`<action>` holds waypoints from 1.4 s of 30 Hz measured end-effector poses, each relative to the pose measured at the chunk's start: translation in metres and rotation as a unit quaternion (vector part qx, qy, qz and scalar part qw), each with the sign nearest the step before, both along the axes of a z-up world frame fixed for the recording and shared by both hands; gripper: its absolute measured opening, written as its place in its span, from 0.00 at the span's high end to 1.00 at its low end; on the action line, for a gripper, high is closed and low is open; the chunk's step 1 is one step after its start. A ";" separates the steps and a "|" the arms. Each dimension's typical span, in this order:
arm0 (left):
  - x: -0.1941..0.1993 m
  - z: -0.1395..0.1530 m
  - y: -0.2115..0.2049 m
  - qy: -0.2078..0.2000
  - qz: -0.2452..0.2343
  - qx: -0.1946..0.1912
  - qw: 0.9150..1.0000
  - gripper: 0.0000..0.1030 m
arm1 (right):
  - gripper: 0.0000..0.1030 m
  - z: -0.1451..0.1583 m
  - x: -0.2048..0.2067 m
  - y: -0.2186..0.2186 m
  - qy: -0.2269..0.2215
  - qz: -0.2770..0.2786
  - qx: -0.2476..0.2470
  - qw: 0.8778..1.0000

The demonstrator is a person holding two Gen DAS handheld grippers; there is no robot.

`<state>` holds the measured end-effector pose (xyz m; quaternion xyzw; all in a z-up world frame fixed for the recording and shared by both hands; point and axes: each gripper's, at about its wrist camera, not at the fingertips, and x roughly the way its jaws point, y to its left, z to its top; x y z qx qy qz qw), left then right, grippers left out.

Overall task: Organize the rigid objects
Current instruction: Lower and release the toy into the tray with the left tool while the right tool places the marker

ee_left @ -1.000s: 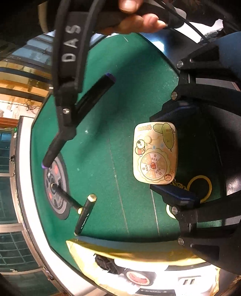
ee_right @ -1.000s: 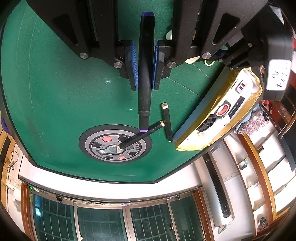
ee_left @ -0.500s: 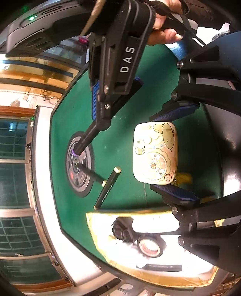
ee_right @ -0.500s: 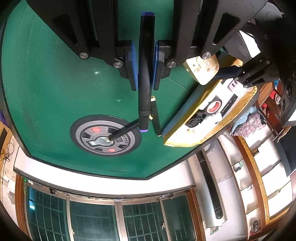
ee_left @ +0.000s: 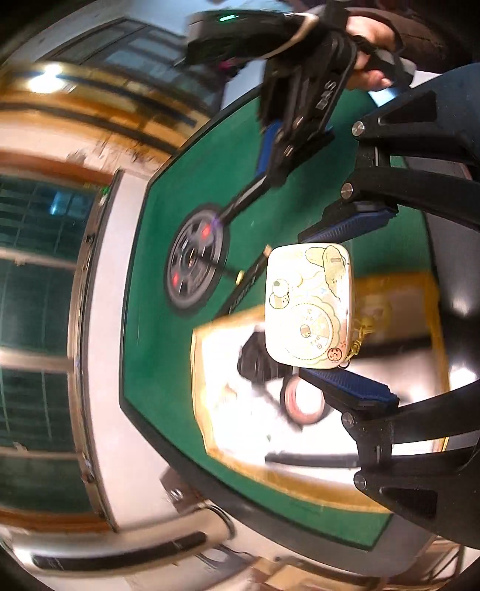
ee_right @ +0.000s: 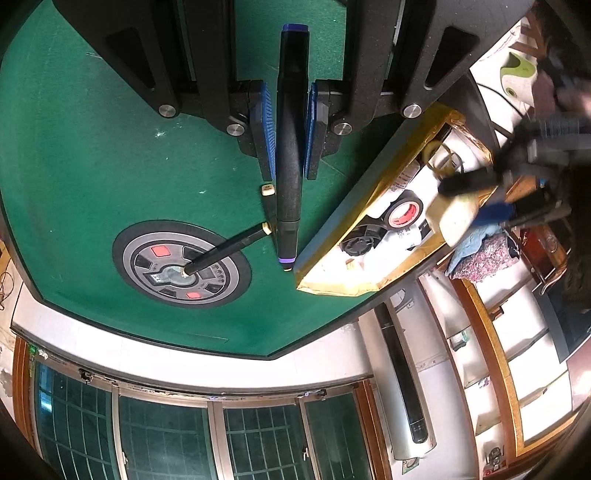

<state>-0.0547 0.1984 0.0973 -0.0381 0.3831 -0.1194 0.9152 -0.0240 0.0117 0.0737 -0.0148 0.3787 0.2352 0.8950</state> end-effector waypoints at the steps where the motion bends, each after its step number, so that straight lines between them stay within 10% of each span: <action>1: 0.004 -0.001 0.009 0.004 0.009 -0.008 1.000 0.39 | 0.87 0.000 0.000 0.001 0.000 0.000 0.000 1.000; 29: 0.021 -0.075 0.067 0.097 0.069 0.051 0.992 0.39 | 0.87 -0.002 0.007 0.053 0.015 0.061 -0.005 0.998; 42: 0.016 -0.077 0.073 0.097 0.075 0.073 0.990 0.38 | 0.87 -0.031 0.040 0.134 0.158 0.169 0.060 0.971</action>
